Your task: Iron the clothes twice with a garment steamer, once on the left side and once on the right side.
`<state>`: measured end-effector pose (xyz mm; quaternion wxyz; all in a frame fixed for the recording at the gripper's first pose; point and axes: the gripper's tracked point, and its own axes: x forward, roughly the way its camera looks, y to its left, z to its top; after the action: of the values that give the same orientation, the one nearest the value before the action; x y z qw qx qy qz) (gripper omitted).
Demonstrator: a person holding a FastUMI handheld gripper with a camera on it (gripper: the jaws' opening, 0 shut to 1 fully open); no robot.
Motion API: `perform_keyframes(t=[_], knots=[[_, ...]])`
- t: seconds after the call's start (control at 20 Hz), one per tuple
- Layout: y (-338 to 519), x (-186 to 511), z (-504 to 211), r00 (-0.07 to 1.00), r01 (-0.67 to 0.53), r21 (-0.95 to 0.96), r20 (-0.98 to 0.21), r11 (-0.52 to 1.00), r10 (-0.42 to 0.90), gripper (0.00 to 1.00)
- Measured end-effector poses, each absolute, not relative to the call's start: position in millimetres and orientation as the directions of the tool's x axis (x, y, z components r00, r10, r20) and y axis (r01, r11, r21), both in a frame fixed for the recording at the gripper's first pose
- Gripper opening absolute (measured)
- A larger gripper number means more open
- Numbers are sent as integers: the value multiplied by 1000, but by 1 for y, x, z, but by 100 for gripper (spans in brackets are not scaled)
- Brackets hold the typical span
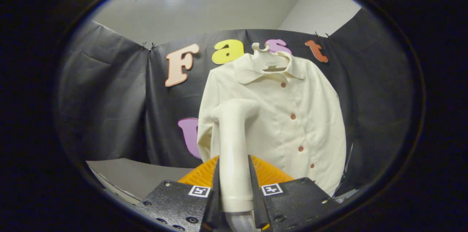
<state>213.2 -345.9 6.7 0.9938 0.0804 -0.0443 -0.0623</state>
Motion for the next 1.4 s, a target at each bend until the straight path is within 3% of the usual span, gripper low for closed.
perform_keyframes(t=[0.6, 1.4], knots=[[-372, 202, -44, 993, 103, 277, 32, 955, -117, 36], [-385, 164, -166, 991, 106, 291, -109, 951, -77, 36]])
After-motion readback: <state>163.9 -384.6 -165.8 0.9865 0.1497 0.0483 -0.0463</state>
